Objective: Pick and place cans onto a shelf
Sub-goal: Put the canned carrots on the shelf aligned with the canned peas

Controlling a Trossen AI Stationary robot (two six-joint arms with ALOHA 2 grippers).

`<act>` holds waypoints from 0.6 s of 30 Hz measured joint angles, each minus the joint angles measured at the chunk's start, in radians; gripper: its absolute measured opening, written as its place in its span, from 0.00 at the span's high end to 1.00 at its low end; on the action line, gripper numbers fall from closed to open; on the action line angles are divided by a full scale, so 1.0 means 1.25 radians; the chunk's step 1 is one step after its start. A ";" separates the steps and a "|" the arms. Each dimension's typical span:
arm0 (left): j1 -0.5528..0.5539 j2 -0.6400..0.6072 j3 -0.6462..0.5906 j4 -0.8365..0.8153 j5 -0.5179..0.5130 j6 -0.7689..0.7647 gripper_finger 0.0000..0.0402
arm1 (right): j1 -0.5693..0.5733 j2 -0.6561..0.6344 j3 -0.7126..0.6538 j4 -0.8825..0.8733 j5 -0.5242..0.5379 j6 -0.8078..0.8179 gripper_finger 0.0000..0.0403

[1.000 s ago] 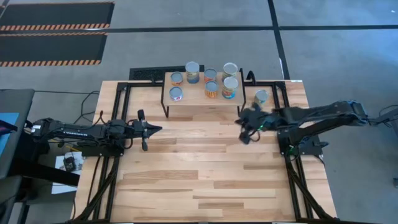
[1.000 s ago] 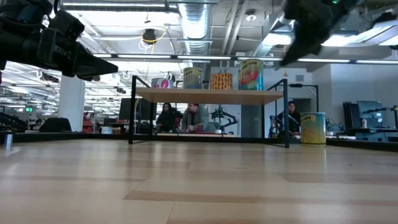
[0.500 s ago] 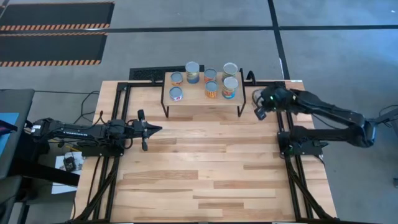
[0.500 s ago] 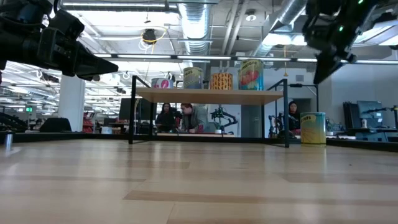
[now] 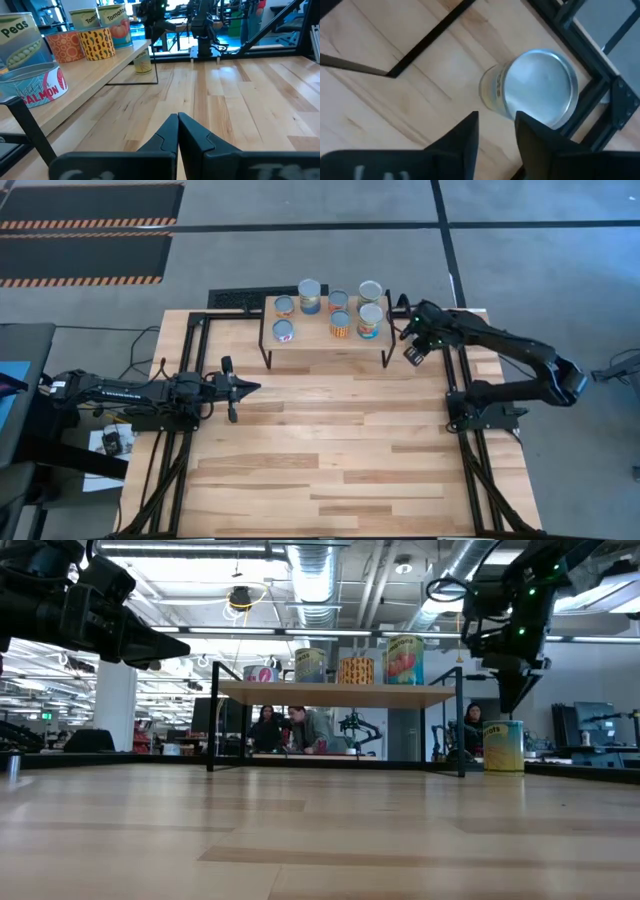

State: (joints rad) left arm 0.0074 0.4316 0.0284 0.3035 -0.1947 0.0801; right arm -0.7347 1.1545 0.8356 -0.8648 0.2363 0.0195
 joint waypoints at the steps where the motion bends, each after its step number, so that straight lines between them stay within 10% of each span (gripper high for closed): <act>1: 0.000 0.000 0.000 0.000 0.000 0.004 1.00 | 0.000 0.008 0.000 0.008 0.004 -0.010 0.62; 18: 0.000 0.000 0.000 -0.007 0.000 0.004 1.00 | -0.011 0.161 0.005 0.081 0.114 -0.083 0.67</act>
State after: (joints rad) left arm 0.0074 0.4320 0.0287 0.2951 -0.1944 0.0853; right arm -0.7483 1.3553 0.8421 -0.7635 0.3784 -0.0840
